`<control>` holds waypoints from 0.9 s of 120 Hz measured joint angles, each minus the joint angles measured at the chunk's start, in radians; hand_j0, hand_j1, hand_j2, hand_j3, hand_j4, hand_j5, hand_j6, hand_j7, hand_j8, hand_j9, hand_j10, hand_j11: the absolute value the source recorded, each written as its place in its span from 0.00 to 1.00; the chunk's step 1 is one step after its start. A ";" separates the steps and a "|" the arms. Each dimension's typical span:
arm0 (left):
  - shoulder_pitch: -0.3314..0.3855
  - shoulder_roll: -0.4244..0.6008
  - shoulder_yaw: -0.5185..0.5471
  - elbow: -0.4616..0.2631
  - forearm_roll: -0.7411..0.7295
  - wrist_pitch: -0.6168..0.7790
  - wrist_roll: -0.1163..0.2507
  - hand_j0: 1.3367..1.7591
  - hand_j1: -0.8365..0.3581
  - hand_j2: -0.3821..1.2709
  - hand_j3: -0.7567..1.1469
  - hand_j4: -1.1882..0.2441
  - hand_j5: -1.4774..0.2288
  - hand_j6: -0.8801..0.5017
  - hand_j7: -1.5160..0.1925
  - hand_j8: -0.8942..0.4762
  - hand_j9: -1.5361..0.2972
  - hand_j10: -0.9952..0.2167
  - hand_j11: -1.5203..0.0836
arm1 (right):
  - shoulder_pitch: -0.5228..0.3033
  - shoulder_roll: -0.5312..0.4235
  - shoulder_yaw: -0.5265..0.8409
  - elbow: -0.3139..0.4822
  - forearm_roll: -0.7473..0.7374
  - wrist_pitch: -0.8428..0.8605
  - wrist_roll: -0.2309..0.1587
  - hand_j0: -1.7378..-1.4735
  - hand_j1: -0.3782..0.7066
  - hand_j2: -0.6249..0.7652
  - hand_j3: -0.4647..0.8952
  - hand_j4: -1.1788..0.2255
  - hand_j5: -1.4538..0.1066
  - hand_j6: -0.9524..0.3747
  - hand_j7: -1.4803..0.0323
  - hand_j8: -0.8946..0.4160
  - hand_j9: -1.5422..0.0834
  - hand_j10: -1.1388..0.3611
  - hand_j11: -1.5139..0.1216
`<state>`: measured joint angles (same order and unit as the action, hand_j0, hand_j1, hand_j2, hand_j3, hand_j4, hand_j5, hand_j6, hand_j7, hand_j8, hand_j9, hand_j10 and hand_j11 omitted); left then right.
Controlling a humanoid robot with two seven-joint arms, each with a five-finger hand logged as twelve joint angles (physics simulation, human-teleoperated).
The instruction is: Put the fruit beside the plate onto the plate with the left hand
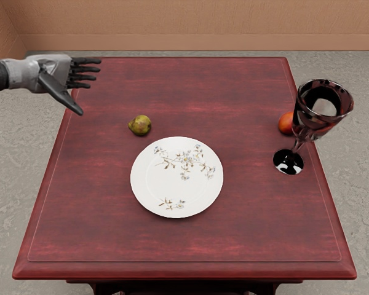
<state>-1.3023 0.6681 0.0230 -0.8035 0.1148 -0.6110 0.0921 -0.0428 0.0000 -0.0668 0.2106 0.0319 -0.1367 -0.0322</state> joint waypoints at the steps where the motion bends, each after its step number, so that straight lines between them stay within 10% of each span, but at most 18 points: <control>1: -0.001 -0.002 0.000 0.000 0.001 0.000 0.000 0.76 0.99 0.23 0.40 0.83 0.87 0.64 0.89 0.65 0.84 0.82 0.95 | 0.000 0.000 0.000 0.000 0.000 0.000 0.000 0.30 0.06 0.45 0.34 0.82 0.91 0.70 0.95 0.66 0.93 0.74 0.90; 108: -0.124 -0.204 -0.029 -0.127 0.784 0.000 0.006 0.76 0.99 0.23 0.40 0.83 0.87 0.63 0.89 0.65 0.84 0.82 0.95 | -0.001 0.000 0.001 -0.011 -0.001 -0.001 0.000 0.30 0.06 0.45 0.34 0.82 0.91 0.70 0.95 0.66 0.93 0.74 0.90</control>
<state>-1.4263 0.4640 -0.0056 -0.9302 0.8989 -0.6110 0.0982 -0.0441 0.0000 -0.0659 0.2000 0.0307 -0.1381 -0.0322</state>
